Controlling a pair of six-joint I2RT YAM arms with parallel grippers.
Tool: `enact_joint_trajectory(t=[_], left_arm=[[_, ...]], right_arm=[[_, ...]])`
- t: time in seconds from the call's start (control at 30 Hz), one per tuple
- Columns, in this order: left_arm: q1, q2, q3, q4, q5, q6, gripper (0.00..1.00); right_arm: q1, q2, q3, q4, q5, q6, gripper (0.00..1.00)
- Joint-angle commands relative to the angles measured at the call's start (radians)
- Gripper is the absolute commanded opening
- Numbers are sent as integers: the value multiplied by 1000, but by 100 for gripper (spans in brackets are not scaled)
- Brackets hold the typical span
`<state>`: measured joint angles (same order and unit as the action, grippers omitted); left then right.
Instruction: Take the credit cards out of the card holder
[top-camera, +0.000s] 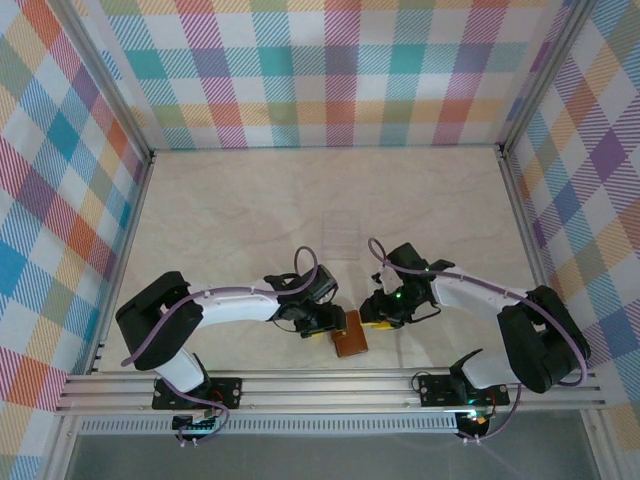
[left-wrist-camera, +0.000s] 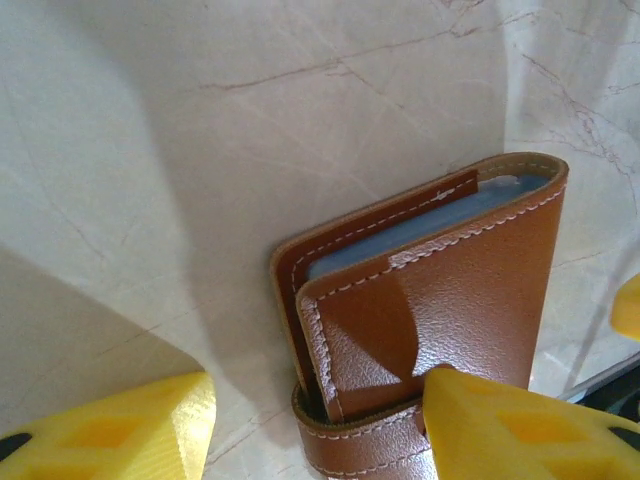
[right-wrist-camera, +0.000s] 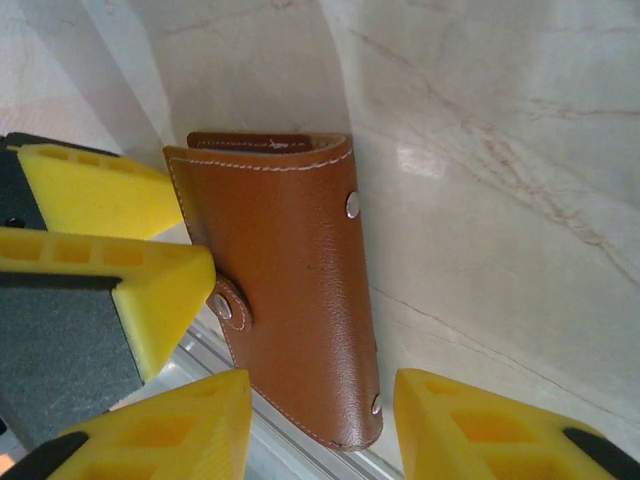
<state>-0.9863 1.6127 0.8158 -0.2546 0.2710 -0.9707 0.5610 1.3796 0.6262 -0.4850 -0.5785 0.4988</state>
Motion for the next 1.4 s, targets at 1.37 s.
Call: enact_joint_trajectory(t=[1.37], left_arm=[[55, 1, 41, 87, 40, 38, 22]], right_arm=[[51, 97, -151, 670, -225, 300, 30]])
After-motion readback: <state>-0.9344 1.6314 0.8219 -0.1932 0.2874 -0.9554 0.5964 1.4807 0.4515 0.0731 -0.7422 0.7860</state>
